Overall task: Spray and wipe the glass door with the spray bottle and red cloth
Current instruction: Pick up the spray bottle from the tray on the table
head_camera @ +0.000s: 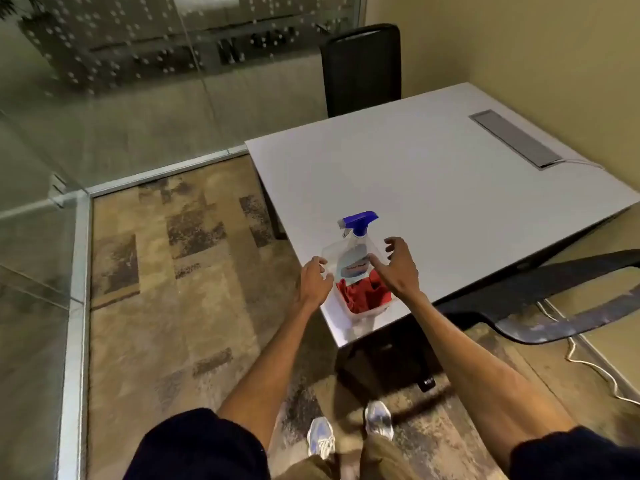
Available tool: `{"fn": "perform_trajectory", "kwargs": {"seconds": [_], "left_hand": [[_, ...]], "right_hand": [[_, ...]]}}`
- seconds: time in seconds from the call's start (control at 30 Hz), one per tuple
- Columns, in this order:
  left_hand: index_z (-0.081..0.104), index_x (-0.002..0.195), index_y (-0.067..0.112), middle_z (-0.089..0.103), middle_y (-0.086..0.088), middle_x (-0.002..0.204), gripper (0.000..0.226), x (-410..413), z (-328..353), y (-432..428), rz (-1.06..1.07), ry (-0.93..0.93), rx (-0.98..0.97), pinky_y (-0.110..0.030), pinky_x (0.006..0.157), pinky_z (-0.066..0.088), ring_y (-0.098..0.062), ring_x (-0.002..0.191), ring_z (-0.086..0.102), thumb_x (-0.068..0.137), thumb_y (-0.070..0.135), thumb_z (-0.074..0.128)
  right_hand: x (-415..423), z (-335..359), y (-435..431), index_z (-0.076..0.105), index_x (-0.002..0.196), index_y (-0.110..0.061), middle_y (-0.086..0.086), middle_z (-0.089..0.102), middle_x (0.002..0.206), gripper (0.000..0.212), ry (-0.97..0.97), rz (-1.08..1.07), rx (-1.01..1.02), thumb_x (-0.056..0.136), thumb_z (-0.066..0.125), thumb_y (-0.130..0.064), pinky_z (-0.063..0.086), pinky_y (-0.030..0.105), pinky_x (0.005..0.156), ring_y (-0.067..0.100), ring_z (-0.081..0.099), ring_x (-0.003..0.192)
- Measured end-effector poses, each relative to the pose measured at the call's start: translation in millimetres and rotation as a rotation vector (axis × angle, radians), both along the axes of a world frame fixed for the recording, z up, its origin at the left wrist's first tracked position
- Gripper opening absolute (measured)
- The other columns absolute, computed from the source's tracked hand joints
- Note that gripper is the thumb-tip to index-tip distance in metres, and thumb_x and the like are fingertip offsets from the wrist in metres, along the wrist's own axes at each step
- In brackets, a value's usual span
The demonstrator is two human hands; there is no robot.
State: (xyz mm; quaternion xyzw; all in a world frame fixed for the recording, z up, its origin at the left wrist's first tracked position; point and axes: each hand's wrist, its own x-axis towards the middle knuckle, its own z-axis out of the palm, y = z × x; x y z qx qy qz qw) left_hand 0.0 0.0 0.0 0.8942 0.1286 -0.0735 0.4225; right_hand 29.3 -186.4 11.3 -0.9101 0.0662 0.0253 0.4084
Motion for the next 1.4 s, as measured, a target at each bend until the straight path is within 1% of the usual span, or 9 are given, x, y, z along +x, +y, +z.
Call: {"fn": "perform_trajectory", "kwargs": {"seconds": [0.17,0.33,0.47,0.57,0.73,0.93,1.07,1.17,1.4], "left_hand": [[0.05,0.135,0.007,0.061,-0.016,0.126,0.045,18.4,-9.0,-8.2,0.019,0.041,-0.016,-0.04,0.093,0.056,-0.029,0.109,0.064,0.092,0.011,0.065],[0.049,0.136,0.01,0.058,-0.014,0.13,0.055,42.1,-13.9,-26.3,0.03,0.037,-0.025,-0.037,0.094,0.056,-0.026,0.112,0.061,0.087,0.016,0.073],[0.05,0.134,0.012,0.056,-0.011,0.132,0.063,52.8,-17.5,-45.6,0.09,0.047,-0.095,-0.039,0.099,0.053,-0.025,0.116,0.059,0.081,0.026,0.08],[0.051,0.132,0.013,0.054,-0.011,0.133,0.063,54.6,-23.7,-55.6,0.164,0.029,-0.12,-0.033,0.099,0.048,-0.025,0.119,0.057,0.079,0.031,0.081],[0.053,0.129,0.014,0.057,-0.01,0.13,0.062,57.8,-30.2,-57.4,0.176,0.017,-0.095,-0.034,0.098,0.049,-0.025,0.118,0.057,0.078,0.034,0.082],[0.049,0.129,0.015,0.057,-0.006,0.129,0.065,58.1,-31.9,-66.2,0.2,0.016,-0.085,-0.041,0.098,0.051,-0.024,0.117,0.057,0.076,0.032,0.083],[0.047,0.132,0.017,0.056,-0.006,0.129,0.065,55.7,-29.1,-72.4,0.238,0.023,-0.142,-0.044,0.102,0.05,-0.024,0.117,0.057,0.078,0.034,0.081],[0.047,0.13,0.018,0.058,-0.005,0.127,0.061,56.5,-23.0,-72.5,0.271,-0.002,-0.164,-0.044,0.102,0.051,-0.023,0.114,0.059,0.081,0.036,0.079],[0.045,0.134,0.015,0.06,-0.008,0.129,0.064,59.7,5.8,-57.6,0.315,-0.049,-0.244,-0.048,0.107,0.048,-0.027,0.117,0.061,0.083,0.034,0.078]], "right_hand": [[16.8,-14.1,-7.1,0.045,0.139,-0.015,0.005,0.055,0.132,0.065,0.061,0.051,0.085,0.087,0.075,-0.04,0.052,0.042,0.096,0.022,0.055,0.114],[43.6,-21.1,-12.6,0.048,0.141,-0.018,0.003,0.055,0.138,0.064,0.051,0.157,0.177,0.086,0.078,-0.033,0.046,0.031,0.097,0.021,0.055,0.118],[61.6,-25.2,-13.8,0.052,0.14,-0.022,0.002,0.057,0.14,0.057,0.058,0.237,0.248,0.089,0.076,-0.028,0.047,0.038,0.106,0.019,0.054,0.121],[65.0,-31.8,-15.6,0.055,0.139,-0.02,0.001,0.059,0.14,0.054,0.075,0.28,0.307,0.09,0.075,-0.028,0.047,0.043,0.108,0.014,0.054,0.123],[70.2,-37.5,-16.3,0.059,0.134,-0.016,0.002,0.066,0.132,0.046,0.095,0.333,0.35,0.092,0.072,-0.028,0.052,0.047,0.103,0.019,0.061,0.121],[74.0,-42.4,-16.1,0.062,0.122,-0.021,-0.012,0.068,0.11,0.032,0.024,0.38,0.314,0.092,0.072,-0.029,0.058,0.036,0.093,0.0,0.065,0.1],[79.9,-38.7,-16.5,0.062,0.124,-0.016,-0.003,0.071,0.116,0.037,0.025,0.414,0.246,0.093,0.07,-0.033,0.057,0.041,0.093,0.015,0.066,0.103],[86.3,-31.4,-14.4,0.062,0.123,-0.015,0.002,0.071,0.117,0.036,0.005,0.409,0.231,0.094,0.069,-0.033,0.057,0.044,0.093,0.019,0.067,0.103],[102.2,3.8,10.5,0.068,0.111,-0.019,-0.01,0.069,0.101,0.042,-0.142,0.406,0.284,0.083,0.075,-0.05,0.058,0.03,0.082,0.01,0.067,0.087]]}}
